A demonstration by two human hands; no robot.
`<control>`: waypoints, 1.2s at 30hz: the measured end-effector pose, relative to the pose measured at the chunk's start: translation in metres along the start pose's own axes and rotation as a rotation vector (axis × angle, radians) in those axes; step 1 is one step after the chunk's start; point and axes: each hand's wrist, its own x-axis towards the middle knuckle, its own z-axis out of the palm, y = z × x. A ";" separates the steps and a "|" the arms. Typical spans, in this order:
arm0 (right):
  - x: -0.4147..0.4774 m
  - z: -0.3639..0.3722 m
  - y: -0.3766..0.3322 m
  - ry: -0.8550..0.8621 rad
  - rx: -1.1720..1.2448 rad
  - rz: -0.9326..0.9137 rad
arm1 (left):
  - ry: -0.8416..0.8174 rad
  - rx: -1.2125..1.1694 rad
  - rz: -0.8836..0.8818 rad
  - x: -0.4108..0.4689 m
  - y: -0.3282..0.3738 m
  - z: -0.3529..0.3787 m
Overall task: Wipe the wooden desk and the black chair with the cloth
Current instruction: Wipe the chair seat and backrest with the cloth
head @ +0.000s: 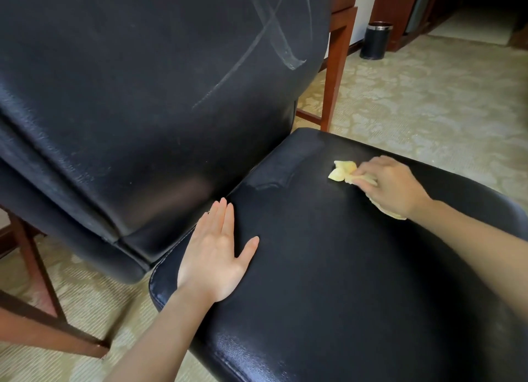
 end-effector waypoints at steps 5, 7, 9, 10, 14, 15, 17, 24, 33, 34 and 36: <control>0.050 0.020 -0.001 0.125 -0.072 0.261 | 0.003 0.004 0.009 0.002 0.000 0.001; 0.070 0.030 -0.009 0.157 -0.089 0.384 | 0.005 0.009 0.015 0.001 0.000 0.001; 0.089 0.038 -0.018 0.160 -0.088 0.472 | 0.013 0.012 0.021 0.001 0.000 0.001; 0.097 0.042 -0.022 0.153 -0.077 0.494 | 0.016 0.014 0.024 0.001 -0.001 0.002; 0.120 0.056 -0.048 0.102 -0.074 0.409 | 0.035 0.005 0.022 0.000 -0.002 0.003; 0.124 0.059 -0.058 0.090 -0.080 0.350 | 0.040 -0.002 0.018 0.000 -0.002 0.004; 0.125 0.065 -0.079 0.087 -0.085 0.225 | 0.048 -0.002 0.027 0.001 -0.003 0.005; 0.097 0.080 -0.134 0.099 0.042 -0.110 | 0.037 0.007 0.033 0.005 -0.005 0.005; 0.031 0.056 -0.151 0.015 0.254 -0.252 | 0.024 -0.006 0.047 0.010 -0.008 0.002; 0.025 0.052 -0.150 -0.007 0.272 -0.260 | 0.020 -0.007 0.048 0.010 -0.009 0.002; 0.014 0.043 -0.143 -0.071 0.289 -0.288 | 0.012 -0.009 0.046 0.011 -0.010 0.002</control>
